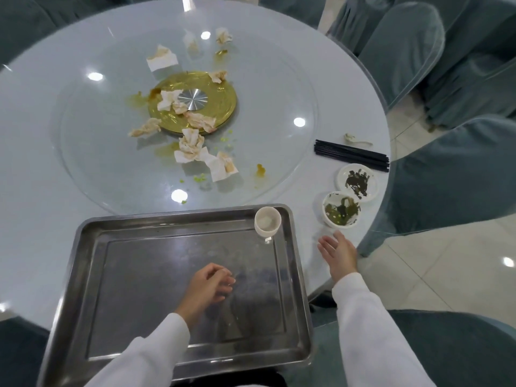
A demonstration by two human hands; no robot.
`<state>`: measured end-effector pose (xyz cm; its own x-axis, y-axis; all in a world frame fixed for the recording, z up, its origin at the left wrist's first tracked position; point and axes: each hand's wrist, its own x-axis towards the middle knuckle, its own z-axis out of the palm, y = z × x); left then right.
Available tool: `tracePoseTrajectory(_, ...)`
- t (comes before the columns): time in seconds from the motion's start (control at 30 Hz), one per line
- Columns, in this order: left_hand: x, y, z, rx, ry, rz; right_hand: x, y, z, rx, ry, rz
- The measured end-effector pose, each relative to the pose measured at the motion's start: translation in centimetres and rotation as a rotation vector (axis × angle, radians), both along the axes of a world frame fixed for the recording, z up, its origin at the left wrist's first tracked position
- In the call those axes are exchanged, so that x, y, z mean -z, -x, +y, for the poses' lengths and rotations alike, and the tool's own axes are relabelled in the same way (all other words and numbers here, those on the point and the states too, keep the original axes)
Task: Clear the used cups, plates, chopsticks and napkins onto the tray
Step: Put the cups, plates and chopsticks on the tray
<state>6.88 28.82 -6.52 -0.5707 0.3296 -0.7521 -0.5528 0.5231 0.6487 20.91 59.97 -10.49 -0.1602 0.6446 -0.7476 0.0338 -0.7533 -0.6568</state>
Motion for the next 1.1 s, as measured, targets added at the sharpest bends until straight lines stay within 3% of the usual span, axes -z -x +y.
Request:
tracePoseTrajectory(0.67,-0.1,-0.6,-0.4,-0.011,0.056,-0.001,0.9,0.9,2.6,0.078,-0.096,-0.089)
tracePoseTrajectory(1.1,0.0,-2.5,0.5,0.052,0.004,-0.04,-1.8,-3.8,-2.1,-0.134,-0.196,-0.113)
